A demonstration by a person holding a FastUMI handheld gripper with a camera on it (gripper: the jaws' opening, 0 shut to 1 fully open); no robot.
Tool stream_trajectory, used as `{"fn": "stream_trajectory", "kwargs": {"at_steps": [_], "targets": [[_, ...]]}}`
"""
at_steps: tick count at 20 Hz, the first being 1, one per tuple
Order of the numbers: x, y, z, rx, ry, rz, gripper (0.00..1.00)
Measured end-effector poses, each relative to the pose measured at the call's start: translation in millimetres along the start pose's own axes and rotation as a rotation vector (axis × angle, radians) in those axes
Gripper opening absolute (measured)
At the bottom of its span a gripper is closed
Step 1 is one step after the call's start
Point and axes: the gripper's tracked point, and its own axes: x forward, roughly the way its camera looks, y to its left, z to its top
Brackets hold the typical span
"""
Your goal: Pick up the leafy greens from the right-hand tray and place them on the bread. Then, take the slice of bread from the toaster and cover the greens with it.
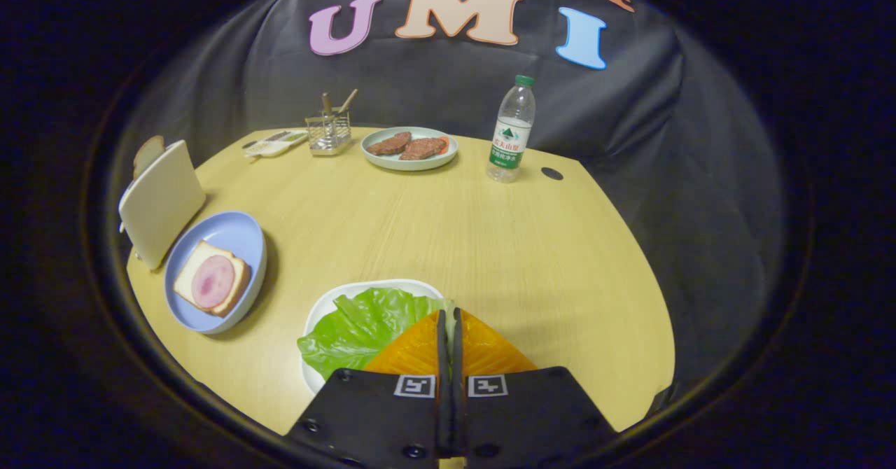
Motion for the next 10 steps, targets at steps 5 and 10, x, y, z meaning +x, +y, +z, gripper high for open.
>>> {"fn": "stream_trajectory", "kwargs": {"at_steps": [5,10], "targets": [[5,-3,-7,0.009,0.018,0.007,0.03],[14,-16,-19,0.012,0.046,-0.023,0.04]]}}
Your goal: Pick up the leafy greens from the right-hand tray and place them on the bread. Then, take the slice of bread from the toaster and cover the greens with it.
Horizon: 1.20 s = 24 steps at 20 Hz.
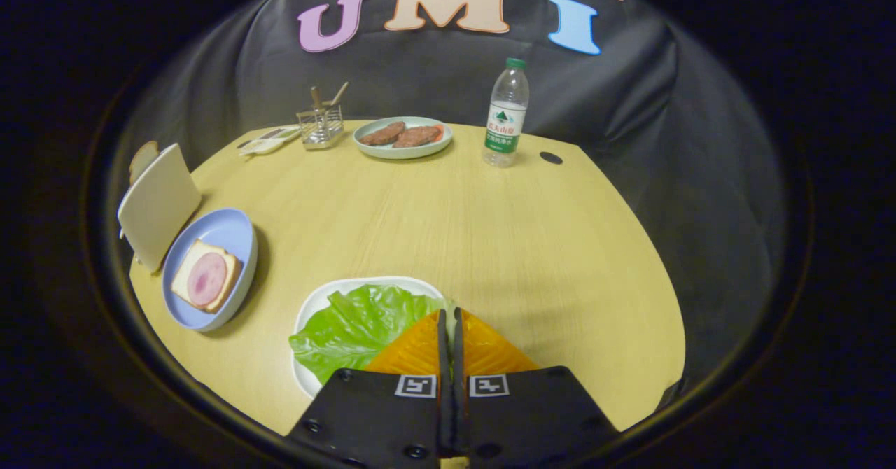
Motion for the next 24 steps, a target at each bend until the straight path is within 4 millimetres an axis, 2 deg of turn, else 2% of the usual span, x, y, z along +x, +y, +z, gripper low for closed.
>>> {"fn": "stream_trajectory", "kwargs": {"at_steps": [5,12,19,24], "targets": [[-4,-4,3,-0.014,-0.018,-0.018,0.08],[-30,22,24,0.083,-0.084,0.079,0.04],[-78,78,64,0.103,-0.218,0.216,0.03],[-117,145,91,0.114,-0.306,0.38,0.03]]}}
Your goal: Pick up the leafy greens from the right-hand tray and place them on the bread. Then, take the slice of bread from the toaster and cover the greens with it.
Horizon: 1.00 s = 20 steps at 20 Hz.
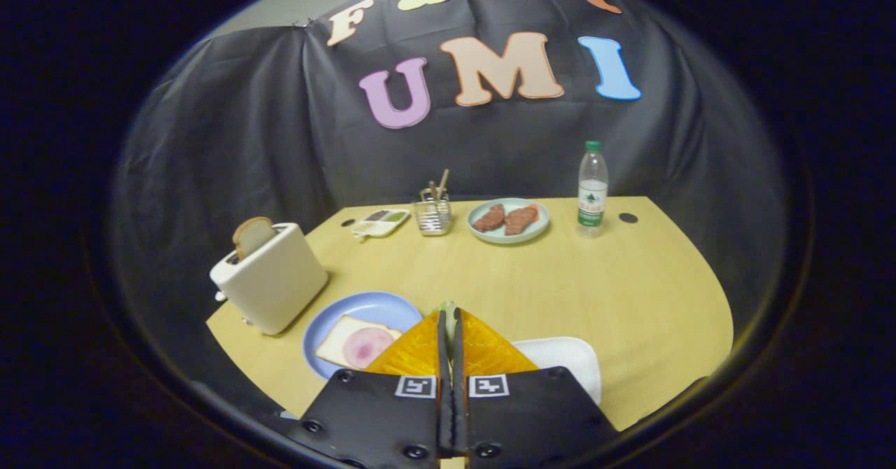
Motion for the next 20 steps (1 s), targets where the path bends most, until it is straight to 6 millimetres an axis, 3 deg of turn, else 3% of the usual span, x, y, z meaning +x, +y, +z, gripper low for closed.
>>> {"fn": "stream_trajectory", "kwargs": {"at_steps": [6,9,12,14,17,20], "targets": [[16,100,19,0.013,-0.048,0.207,0.03],[32,134,11,0.034,-0.032,0.276,0.03],[49,157,4,0.083,-0.014,0.338,0.03],[60,163,-1,0.119,-0.002,0.36,0.03],[78,155,-24,0.185,0.07,0.355,0.03],[96,117,-51,0.226,0.133,0.256,0.04]]}}
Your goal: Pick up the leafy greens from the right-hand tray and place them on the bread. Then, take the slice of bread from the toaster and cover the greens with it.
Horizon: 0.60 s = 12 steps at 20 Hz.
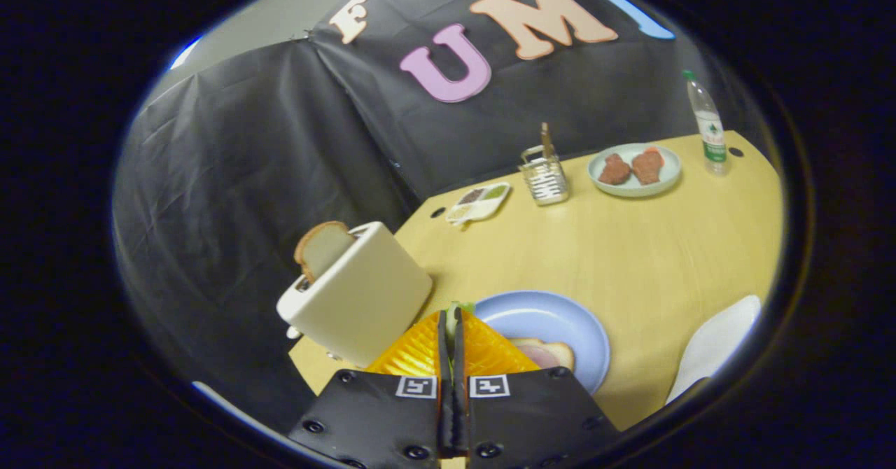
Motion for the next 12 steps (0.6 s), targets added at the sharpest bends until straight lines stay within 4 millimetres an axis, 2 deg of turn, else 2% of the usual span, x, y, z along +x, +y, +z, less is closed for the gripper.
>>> {"fn": "stream_trajectory", "kwargs": {"at_steps": [3,5,7,12], "targets": [[4,-50,-21,-0.005,0.041,-0.134,0.03],[4,-71,-35,-0.035,0.073,-0.192,0.03],[2,-76,-40,-0.077,0.08,-0.216,0.05],[-1,-74,-42,-0.138,0.072,-0.222,0.1]]}}
